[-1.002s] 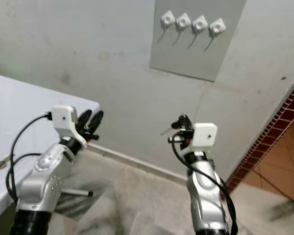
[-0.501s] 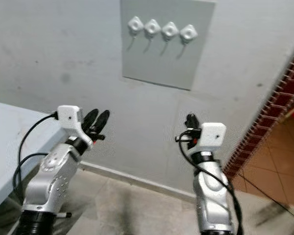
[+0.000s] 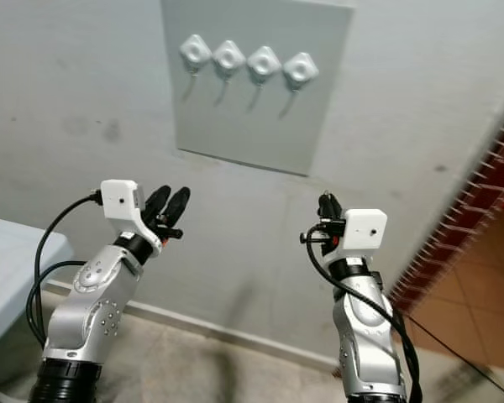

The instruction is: Hang keys on a hook

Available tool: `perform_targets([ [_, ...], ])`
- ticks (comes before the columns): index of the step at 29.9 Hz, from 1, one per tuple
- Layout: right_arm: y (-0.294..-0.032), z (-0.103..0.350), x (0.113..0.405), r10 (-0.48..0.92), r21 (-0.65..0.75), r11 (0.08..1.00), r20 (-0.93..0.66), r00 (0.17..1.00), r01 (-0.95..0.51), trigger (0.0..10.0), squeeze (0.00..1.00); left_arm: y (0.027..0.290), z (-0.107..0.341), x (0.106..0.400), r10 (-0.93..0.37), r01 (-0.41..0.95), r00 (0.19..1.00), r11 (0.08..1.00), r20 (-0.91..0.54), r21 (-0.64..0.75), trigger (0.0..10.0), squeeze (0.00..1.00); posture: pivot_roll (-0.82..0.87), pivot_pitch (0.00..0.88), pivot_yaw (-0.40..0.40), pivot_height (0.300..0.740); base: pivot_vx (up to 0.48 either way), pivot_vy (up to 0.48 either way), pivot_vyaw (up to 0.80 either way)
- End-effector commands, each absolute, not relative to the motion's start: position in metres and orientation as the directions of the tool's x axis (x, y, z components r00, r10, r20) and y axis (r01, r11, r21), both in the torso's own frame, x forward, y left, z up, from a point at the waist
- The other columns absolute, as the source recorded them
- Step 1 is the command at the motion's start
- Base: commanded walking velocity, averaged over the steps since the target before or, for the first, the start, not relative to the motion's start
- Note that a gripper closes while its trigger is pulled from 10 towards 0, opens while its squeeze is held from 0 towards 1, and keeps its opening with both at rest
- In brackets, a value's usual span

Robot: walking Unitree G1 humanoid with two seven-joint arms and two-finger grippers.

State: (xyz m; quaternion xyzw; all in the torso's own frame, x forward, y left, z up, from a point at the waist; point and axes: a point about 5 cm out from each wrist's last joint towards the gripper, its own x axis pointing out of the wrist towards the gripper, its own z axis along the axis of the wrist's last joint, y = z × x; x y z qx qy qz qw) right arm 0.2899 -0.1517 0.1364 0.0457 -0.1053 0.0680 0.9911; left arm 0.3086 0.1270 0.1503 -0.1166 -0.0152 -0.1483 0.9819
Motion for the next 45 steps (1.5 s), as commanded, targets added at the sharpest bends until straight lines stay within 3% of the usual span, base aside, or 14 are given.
perform_targets([
  [1, -0.157, 0.143, 0.291, 0.111, 0.066, 0.989, 0.237, 0.965, -0.13, 10.0, 0.0, 0.123, 0.153, 0.31, -0.295, 0.303, 0.953, 0.926, 0.071, -0.226, 10.0, 0.0, 0.12, 0.0, -0.062, 0.74, 0.48, 0.0, 0.0],
  [9, -0.158, 0.143, 0.29, 0.112, 0.067, 0.989, 0.236, 0.965, -0.131, 10.0, 0.0, 0.122, 0.153, 0.31, -0.286, 0.294, 0.956, 0.933, 0.069, -0.207, 10.0, 0.0, 0.12, 0.0, -0.065, 0.74, 0.457, 0.0, 0.0],
  [14, -0.157, 0.143, 0.29, 0.119, 0.064, 0.988, 0.237, 0.964, -0.138, 10.0, 0.0, 0.11, 0.16, 0.307, -0.353, 0.365, 0.929, 0.923, 0.112, -0.121, 10.0, 0.0, 0.12, 0.0, -0.065, 0.74, 0.0, 0.0, 0.0],
  [27, -0.157, 0.181, 0.295, 0.239, 0.084, 0.953, 0.387, 0.891, -0.292, 10.0, 0.0, 0.068, 0.191, 0.288, -0.629, 0.621, 0.74, 0.775, 0.239, 0.119, 10.0, 0.0, 0.12, 0.0, -0.06, 0.74, 0.0, 0.0, 0.0],
  [45, -0.142, 0.225, 0.297, 0.389, 0.067, 0.878, 0.477, 0.788, -0.474, 10.0, 0.0, 0.067, 0.211, 0.289, -0.633, 0.635, 0.71, 0.765, 0.307, 0.109, 10.0, 0.0, 0.12, 0.0, -0.063, 0.74, 0.0, 0.0, 0.0],
])
